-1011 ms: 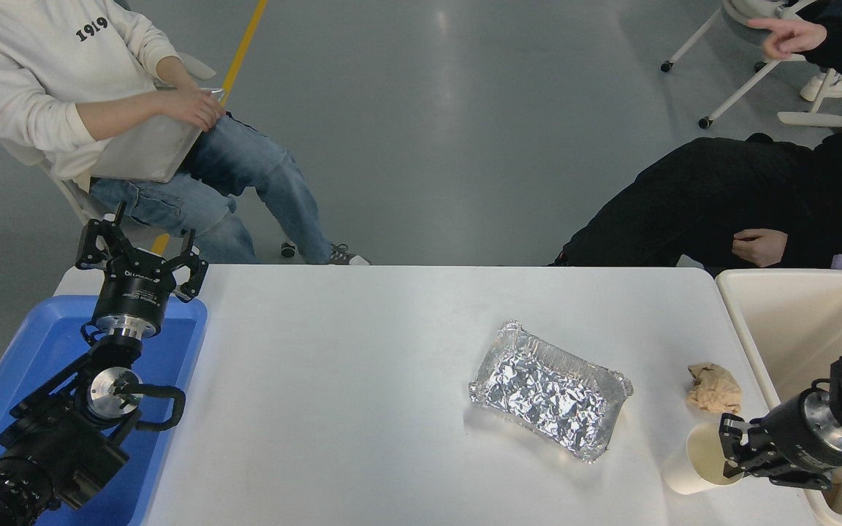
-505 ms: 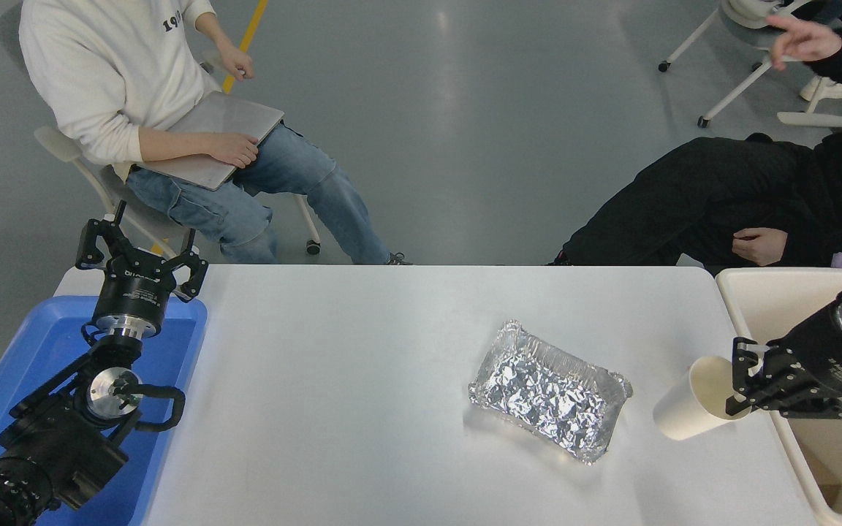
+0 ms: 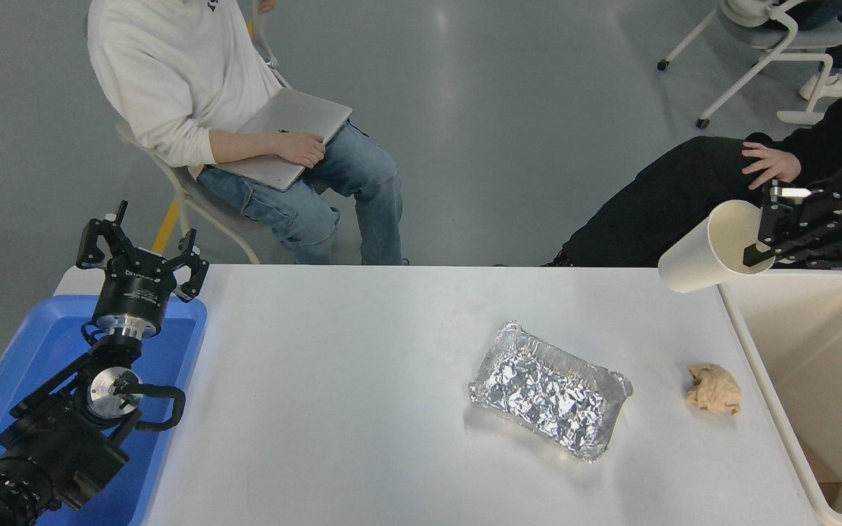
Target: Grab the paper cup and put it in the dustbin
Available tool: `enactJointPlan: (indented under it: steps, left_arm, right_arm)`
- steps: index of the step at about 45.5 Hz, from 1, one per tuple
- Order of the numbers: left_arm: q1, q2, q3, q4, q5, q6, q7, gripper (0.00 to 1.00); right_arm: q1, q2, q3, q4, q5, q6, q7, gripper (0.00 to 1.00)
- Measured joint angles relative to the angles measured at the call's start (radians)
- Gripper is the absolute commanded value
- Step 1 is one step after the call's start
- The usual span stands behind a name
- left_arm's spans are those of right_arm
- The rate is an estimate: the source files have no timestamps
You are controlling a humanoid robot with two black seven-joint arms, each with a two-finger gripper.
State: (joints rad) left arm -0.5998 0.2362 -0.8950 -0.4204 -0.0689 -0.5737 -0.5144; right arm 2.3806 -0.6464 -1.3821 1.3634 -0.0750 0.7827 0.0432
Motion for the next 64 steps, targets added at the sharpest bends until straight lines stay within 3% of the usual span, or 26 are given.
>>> enactJointPlan:
  steps: [19, 36, 52, 64]
  left_arm:
    - [0.0, 0.0, 0.0, 0.0, 0.0, 0.0, 0.0, 0.99]
    - [0.0, 0.0, 0.001, 0.0, -0.001, 0.001, -0.001, 0.99]
    - [0.0, 0.0, 0.001, 0.0, -0.001, 0.002, -0.001, 0.99]
    - [0.0, 0.0, 0.001, 0.0, -0.001, 0.002, -0.001, 0.99]
  right_arm:
    - [0.14, 0.029, -0.086, -0.003, 0.008, 0.002, 0.002, 0.0]
    - [0.113, -0.098, -0.172, -0.12, -0.041, 0.003, -0.001, 0.0]
    - [-0.228, -0.223, -0.14, -0.273, -0.076, -0.015, -0.002, 0.0]
    - [-0.603, -0.243, 0.01, -0.397, -0.08, -0.232, -0.002, 0.0]
